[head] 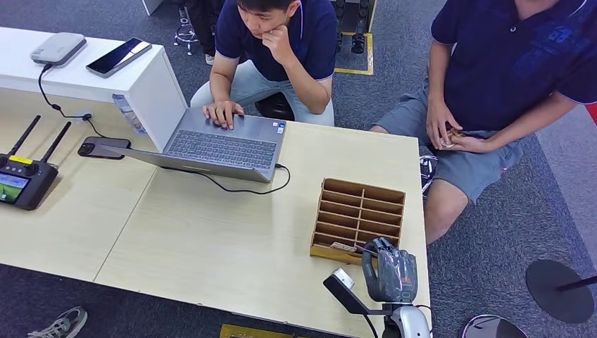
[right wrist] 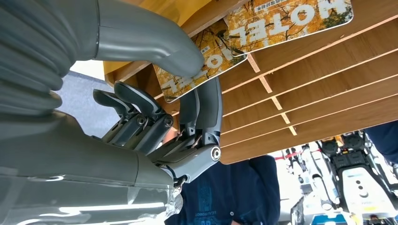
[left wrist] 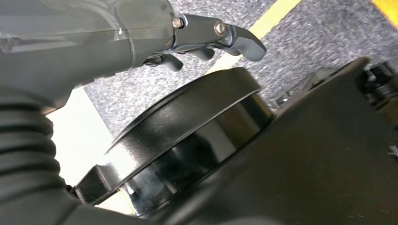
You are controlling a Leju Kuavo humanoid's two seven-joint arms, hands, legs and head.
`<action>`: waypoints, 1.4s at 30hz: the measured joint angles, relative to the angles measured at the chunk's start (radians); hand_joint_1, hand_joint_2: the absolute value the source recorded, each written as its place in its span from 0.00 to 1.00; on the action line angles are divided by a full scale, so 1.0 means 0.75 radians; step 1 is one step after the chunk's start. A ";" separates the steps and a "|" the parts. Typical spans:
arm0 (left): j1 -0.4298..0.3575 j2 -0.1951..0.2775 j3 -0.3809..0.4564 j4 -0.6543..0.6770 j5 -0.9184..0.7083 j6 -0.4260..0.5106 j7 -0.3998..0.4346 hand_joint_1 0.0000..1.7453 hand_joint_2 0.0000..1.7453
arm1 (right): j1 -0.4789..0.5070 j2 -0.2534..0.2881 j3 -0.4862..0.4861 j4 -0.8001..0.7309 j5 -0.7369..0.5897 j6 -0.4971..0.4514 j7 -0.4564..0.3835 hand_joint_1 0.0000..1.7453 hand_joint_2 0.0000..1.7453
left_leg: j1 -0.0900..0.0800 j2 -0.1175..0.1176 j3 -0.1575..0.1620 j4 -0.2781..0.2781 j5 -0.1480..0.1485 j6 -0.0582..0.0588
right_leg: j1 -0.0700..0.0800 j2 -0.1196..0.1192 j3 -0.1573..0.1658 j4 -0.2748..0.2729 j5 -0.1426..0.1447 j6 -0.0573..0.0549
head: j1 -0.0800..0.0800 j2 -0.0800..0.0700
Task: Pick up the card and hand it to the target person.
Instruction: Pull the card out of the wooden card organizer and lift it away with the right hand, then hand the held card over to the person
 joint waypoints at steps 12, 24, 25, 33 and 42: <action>-0.019 0.002 0.001 0.000 -0.006 -0.010 -0.012 0.00 1.00 | -0.008 -0.011 -0.090 -0.247 -0.242 -0.004 -0.052 1.00 1.00 | 0.000 0.000 0.000 0.000 0.000 0.000 | 0.000 0.000 0.000 0.000 0.001 0.000 | 0.000 0.000; -0.038 0.003 0.001 -0.001 -0.038 -0.020 -0.018 0.00 1.00 | -0.247 -0.164 -0.102 -0.869 -0.478 -0.006 0.095 1.00 1.00 | 0.000 0.000 0.000 0.000 0.001 0.001 | 0.000 0.000 0.001 0.000 0.002 0.000 | 0.000 0.000; -0.039 0.002 0.001 -0.001 -0.041 -0.022 -0.016 0.00 1.00 | -0.266 -0.172 -0.102 -0.902 -0.515 -0.006 0.095 1.00 1.00 | 0.000 0.000 0.000 0.000 0.001 0.001 | 0.000 0.000 0.001 0.000 0.002 0.000 | 0.000 0.000; -0.045 -0.001 0.001 -0.001 -0.058 -0.034 -0.002 0.00 1.00 | -0.354 -0.187 -0.095 -0.962 -0.681 0.003 0.013 1.00 1.00 | 0.000 -0.001 -0.001 0.000 0.001 0.001 | 0.000 -0.001 0.001 0.000 0.002 0.000 | 0.000 0.000; -0.038 -0.004 -0.001 -0.001 -0.085 -0.006 -0.010 0.00 0.00 | -0.362 -0.175 -0.063 -0.906 -0.743 0.005 -0.047 0.00 1.00 | 0.000 -0.001 -0.001 0.000 0.001 0.001 | 0.000 -0.001 0.000 0.000 0.001 0.000 | 0.000 0.000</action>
